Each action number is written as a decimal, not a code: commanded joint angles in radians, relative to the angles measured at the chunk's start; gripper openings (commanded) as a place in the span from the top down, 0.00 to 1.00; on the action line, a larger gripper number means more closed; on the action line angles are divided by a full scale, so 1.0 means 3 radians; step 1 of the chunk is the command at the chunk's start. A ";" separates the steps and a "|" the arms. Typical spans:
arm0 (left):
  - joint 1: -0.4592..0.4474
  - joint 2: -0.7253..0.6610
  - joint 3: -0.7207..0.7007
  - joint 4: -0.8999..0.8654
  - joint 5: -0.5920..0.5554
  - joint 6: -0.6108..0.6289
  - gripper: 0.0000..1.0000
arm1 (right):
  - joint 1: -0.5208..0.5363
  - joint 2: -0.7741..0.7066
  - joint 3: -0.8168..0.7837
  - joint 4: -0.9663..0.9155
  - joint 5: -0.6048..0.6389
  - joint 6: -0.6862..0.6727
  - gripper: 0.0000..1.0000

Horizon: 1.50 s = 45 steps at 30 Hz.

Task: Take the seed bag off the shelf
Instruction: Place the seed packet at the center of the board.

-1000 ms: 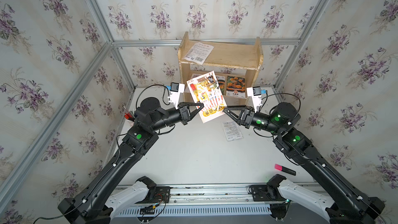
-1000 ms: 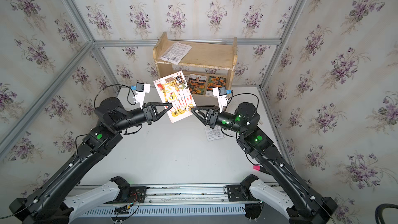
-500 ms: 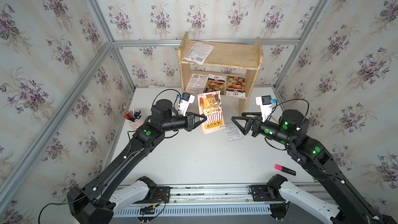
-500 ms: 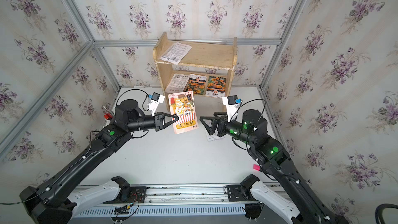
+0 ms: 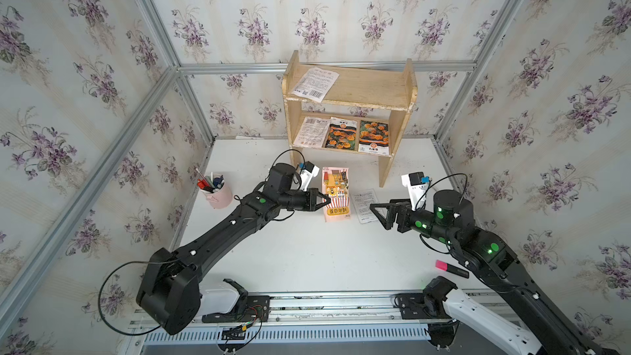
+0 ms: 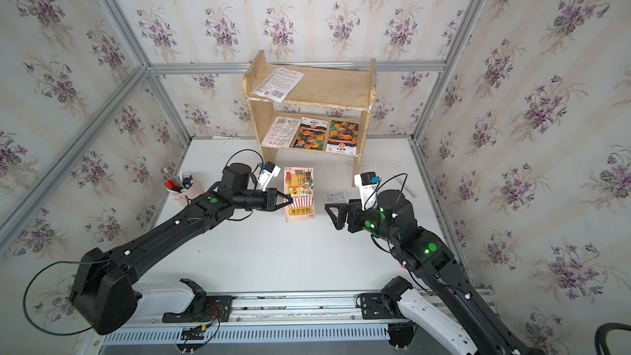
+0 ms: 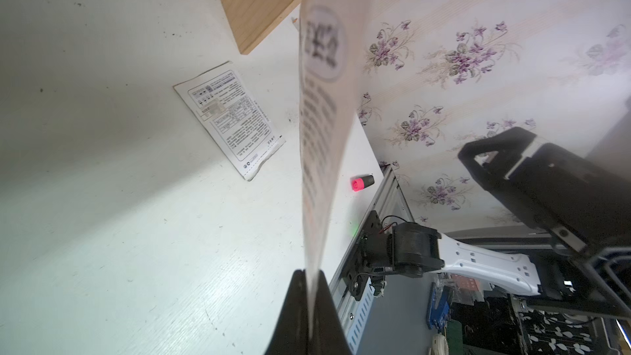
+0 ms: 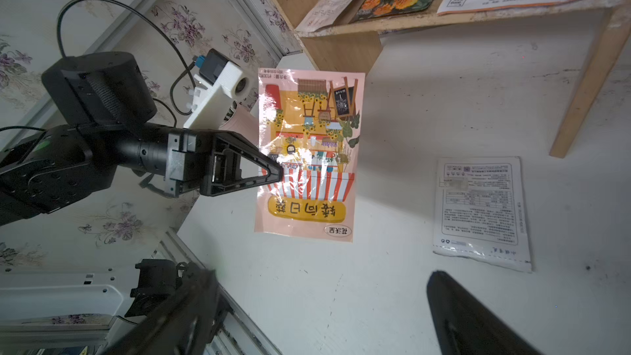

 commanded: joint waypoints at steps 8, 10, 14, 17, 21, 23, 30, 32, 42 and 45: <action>0.0003 0.0784 0.0046 0.0280 -0.0129 0.0131 1.00 | 0.0006 -0.0133 -0.0170 -0.0083 0.0138 0.0046 0.00; 0.0000 0.0903 0.0105 0.0265 -0.0129 0.0158 1.00 | 0.0004 -0.0138 -0.0186 -0.0081 0.0133 0.0046 0.00; 0.0003 0.1130 0.0288 0.0108 -0.0223 0.0234 1.00 | 0.0004 -0.0128 -0.0216 -0.0071 0.0133 0.0038 0.00; 0.0003 0.1297 0.0426 -0.0020 -0.0295 0.0258 1.00 | 0.0004 -0.0113 -0.0227 -0.0058 0.0128 0.0038 0.00; 0.0003 0.1515 0.0592 -0.0160 -0.0379 0.0292 1.00 | 0.0004 -0.0095 -0.0200 -0.0073 0.0145 0.0017 0.01; 0.0003 0.1620 0.0685 -0.0238 -0.0415 0.0304 1.00 | 0.0003 -0.0083 -0.0178 -0.0095 0.0163 0.0003 0.01; 0.0003 0.1929 0.0943 -0.0484 -0.0516 0.0393 1.00 | 0.0004 -0.0076 -0.0111 -0.0183 0.0230 -0.0043 0.01; 0.0003 0.1984 0.1007 -0.0553 -0.0549 0.0433 1.00 | 0.0006 -0.0072 -0.0100 -0.0203 0.0240 -0.0042 0.01; 0.0006 0.2172 0.1233 -0.0727 -0.0597 0.0568 0.87 | 0.0004 -0.0061 -0.0071 -0.0247 0.0266 -0.0066 0.01; 0.0007 0.2207 0.1277 -0.0776 -0.0659 0.0589 0.78 | 0.0004 -0.0085 -0.0067 -0.0259 0.0284 -0.0062 0.01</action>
